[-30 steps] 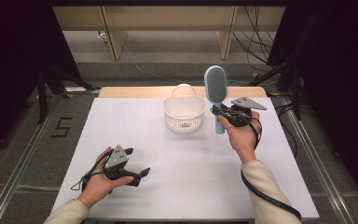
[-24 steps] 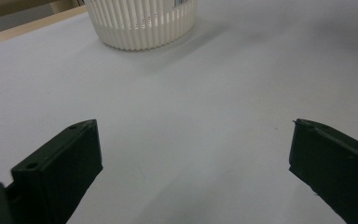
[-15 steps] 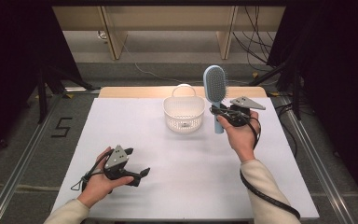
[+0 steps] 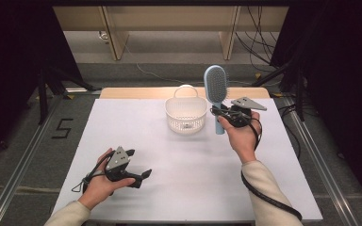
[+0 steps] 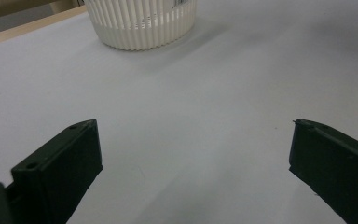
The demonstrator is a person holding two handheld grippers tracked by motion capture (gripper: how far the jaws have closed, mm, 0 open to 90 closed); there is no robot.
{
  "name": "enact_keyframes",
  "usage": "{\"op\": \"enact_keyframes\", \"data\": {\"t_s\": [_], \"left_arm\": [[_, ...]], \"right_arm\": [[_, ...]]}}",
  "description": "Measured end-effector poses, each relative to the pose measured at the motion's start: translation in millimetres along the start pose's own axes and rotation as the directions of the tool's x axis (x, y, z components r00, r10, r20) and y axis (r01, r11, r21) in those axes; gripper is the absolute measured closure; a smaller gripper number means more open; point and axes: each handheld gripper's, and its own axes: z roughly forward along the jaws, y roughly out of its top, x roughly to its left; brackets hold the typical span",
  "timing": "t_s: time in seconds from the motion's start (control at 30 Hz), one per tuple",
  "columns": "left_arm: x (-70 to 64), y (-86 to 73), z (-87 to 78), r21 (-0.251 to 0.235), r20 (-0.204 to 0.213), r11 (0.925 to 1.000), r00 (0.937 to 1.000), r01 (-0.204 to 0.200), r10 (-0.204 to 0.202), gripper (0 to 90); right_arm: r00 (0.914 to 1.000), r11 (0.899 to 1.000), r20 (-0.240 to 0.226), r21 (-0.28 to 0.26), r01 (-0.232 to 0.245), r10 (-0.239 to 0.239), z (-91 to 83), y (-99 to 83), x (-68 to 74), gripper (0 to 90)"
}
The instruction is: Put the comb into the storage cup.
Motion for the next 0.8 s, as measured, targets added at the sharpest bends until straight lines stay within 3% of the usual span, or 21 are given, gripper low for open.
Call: {"op": "enact_keyframes", "data": {"t_s": [0.8], "left_arm": [[0.2, 0.0, -0.1, 0.0, 0.001, 1.0, 1.0, 0.0, 0.0, 1.7]], "right_arm": [[1.0, 1.0, -0.003, -0.002, 0.006, -0.006, 3.8, 0.5, 4.2, 70.7]]}}
